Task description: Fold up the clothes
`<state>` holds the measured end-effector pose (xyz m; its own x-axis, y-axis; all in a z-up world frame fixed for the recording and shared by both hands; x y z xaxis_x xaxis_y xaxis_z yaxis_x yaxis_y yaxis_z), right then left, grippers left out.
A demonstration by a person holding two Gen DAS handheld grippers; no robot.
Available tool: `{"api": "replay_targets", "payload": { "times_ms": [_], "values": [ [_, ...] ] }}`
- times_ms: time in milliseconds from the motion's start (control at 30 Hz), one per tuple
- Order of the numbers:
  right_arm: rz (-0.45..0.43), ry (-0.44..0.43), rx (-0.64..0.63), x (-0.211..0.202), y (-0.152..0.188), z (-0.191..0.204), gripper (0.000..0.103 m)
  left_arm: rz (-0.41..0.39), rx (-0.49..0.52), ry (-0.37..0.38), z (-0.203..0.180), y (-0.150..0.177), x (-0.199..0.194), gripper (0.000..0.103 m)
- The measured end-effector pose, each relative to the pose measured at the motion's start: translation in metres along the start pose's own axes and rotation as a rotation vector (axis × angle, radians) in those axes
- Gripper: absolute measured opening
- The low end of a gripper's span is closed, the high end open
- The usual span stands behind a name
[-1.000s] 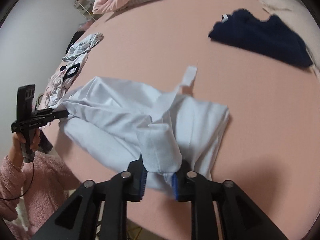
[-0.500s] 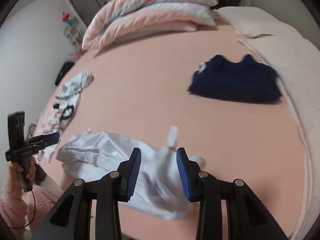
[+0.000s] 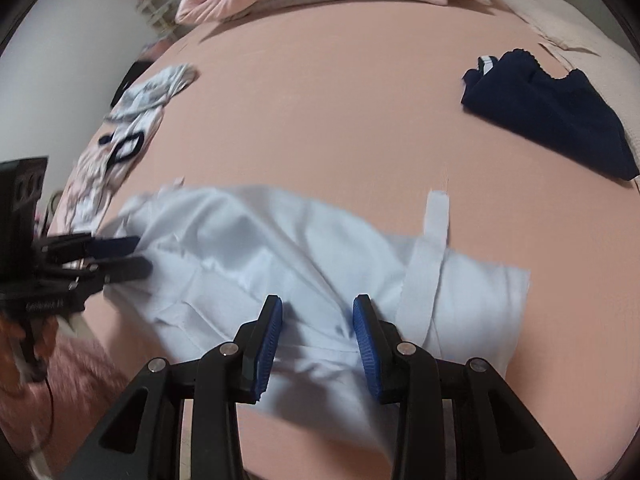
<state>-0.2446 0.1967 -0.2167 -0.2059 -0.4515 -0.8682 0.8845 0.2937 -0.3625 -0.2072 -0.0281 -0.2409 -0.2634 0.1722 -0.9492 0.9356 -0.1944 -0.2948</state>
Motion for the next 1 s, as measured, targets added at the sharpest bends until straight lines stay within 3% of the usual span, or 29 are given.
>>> {"api": "replay_targets", "payload": {
  "times_ms": [133, 267, 400, 467, 533, 600, 700, 767, 867, 1000],
  "values": [
    [0.058, 0.041, -0.101, -0.013, 0.025, -0.001, 0.036, 0.036, 0.102, -0.035, -0.002, 0.022, -0.007, 0.04],
    [0.125, 0.144, -0.149, -0.026, 0.047, -0.022, 0.036, 0.04, 0.169, -0.098, 0.006, 0.031, -0.023, 0.04],
    [0.052, 0.137, -0.091, -0.052, 0.04, -0.025, 0.036, -0.051, 0.084, 0.017, 0.006, 0.014, -0.046, 0.04],
    [-0.04, 0.065, -0.058, -0.06, 0.024, -0.01, 0.036, -0.102, 0.051, 0.053, -0.001, 0.001, -0.051, 0.04],
    [-0.131, -0.016, -0.01, -0.065, 0.007, 0.004, 0.036, -0.123, 0.057, 0.039, -0.017, -0.013, -0.038, 0.04],
    [-0.162, -0.041, 0.055, -0.052, -0.004, 0.006, 0.036, -0.094, 0.059, 0.026, -0.027, -0.021, -0.018, 0.04],
    [-0.087, -0.01, 0.117, -0.01, -0.002, 0.002, 0.036, -0.001, 0.086, -0.006, -0.035, -0.01, 0.013, 0.04],
    [-0.05, 0.001, 0.085, 0.004, 0.013, 0.007, 0.037, 0.014, 0.125, -0.022, -0.033, 0.003, 0.013, 0.04],
    [0.032, 0.012, -0.072, 0.002, 0.04, 0.019, 0.037, 0.044, 0.134, -0.023, -0.012, 0.022, 0.003, 0.04],
    [0.097, -0.043, -0.086, -0.016, 0.049, 0.003, 0.033, 0.022, 0.108, 0.038, 0.004, 0.023, -0.019, 0.04]
  ]
}}
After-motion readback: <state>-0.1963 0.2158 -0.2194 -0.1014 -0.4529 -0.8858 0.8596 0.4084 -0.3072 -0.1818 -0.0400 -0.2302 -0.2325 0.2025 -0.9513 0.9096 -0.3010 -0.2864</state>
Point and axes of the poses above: each gripper's, at about its wrist camera, not at the fingertips, and x roughly the way its jaws point, z to its left, y to its underside, the point moved 6 cm from there along x, roughly the way its jaws point, and after that the axes turned 6 degrees about -y, right-handed, at the moved point
